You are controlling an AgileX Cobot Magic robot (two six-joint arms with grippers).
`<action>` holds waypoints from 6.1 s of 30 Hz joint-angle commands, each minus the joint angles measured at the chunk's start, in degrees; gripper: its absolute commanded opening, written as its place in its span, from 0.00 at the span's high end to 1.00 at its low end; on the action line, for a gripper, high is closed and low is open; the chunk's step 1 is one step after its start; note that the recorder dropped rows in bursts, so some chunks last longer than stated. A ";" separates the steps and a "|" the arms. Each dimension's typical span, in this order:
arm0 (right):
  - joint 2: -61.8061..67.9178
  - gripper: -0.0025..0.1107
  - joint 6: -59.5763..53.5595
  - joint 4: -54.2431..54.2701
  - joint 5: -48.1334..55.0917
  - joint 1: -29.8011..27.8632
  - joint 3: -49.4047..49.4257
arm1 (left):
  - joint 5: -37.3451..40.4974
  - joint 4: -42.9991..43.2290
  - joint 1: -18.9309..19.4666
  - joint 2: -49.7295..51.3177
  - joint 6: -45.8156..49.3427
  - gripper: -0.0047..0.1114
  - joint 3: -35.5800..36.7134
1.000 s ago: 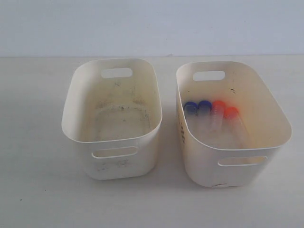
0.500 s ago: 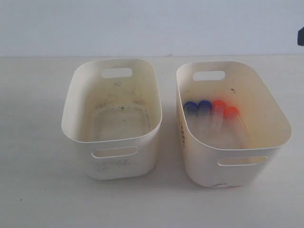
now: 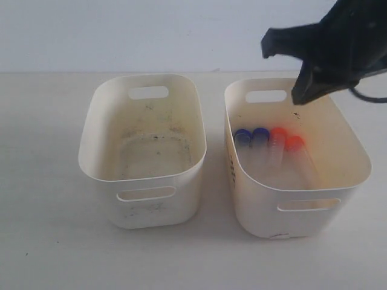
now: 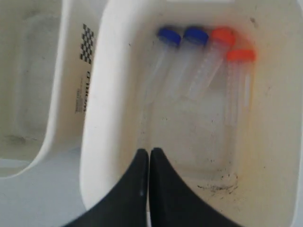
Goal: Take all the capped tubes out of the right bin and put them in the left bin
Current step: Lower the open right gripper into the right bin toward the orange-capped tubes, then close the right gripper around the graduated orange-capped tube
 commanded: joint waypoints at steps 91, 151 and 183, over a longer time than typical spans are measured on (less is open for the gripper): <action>30.30 0.49 11.10 -12.56 -11.53 0.05 -2.54 | -0.42 -0.19 -0.41 0.20 -0.24 0.92 -0.12; 33.80 0.59 20.94 -21.07 -7.91 0.05 -2.54 | -0.42 -0.19 -0.41 0.20 -0.24 0.92 -0.12; 34.38 0.59 21.38 -22.54 -10.36 0.05 -2.54 | -0.42 -0.19 -0.41 0.20 -0.24 0.92 -0.12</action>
